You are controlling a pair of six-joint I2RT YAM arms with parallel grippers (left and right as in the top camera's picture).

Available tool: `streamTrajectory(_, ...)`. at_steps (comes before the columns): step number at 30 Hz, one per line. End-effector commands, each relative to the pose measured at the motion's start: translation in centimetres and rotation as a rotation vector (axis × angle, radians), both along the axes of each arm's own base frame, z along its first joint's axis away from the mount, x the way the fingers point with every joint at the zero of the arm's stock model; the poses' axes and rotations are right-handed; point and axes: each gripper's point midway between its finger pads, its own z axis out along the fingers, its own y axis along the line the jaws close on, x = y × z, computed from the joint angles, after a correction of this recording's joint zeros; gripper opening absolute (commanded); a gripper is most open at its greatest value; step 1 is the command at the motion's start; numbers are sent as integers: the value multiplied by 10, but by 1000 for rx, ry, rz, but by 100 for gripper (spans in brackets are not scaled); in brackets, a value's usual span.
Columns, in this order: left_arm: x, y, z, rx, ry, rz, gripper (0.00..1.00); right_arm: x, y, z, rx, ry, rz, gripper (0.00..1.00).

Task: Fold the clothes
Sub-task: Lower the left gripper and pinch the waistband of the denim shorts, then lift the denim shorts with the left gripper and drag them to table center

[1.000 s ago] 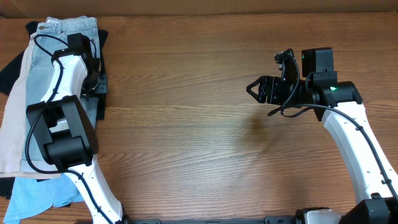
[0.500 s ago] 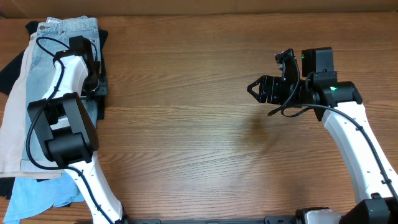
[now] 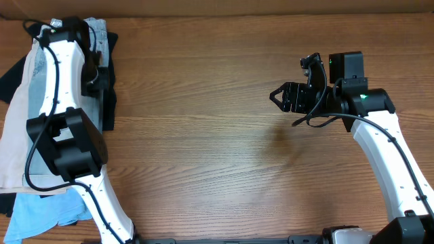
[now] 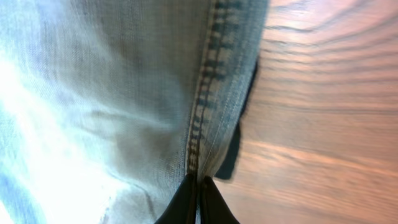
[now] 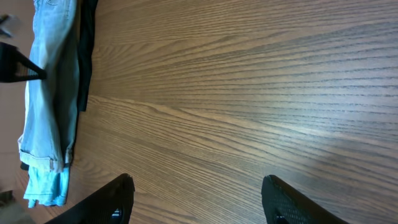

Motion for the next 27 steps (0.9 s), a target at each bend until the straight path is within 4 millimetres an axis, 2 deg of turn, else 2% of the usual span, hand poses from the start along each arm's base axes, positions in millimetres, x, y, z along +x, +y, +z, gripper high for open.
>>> streamTrajectory(1, 15, -25, 30, -111, -78, -15, 4, 3, 1, 5, -4, -22, 4, 68)
streamTrajectory(5, 23, -67, 68, -266, -155, -142, 4, 3, 1, 10, 1, -33, 3, 66)
streamTrajectory(8, 25, -101, 99, -376, -213, -199, 4, 4, 2, 23, 17, -64, 7, 66)
streamTrajectory(9, 25, -115, 109, -415, -231, -220, 4, 3, 1, 29, 21, -76, 6, 66)
streamTrajectory(10, 25, -141, 122, -475, -255, -265, 4, 2, -3, 43, 30, -102, -7, 66)
streamTrajectory(12, 24, -174, 130, -534, -268, -326, 4, 1, -13, 59, 39, -116, -48, 65)
streamTrajectory(16, 15, -241, 130, -597, -240, -461, 4, -8, -44, 91, 47, -142, -149, 63)
streamTrajectory(20, 5, -315, 126, -616, -239, -631, 4, -24, -87, 118, 33, -172, -282, 63)
streamTrajectory(24, -5, -397, 116, -640, -272, -784, 4, -42, -130, 130, 17, -193, -428, 64)
streamTrajectory(27, -19, -457, 97, -673, -276, -867, 6, -55, -156, 134, 2, -195, -518, 64)
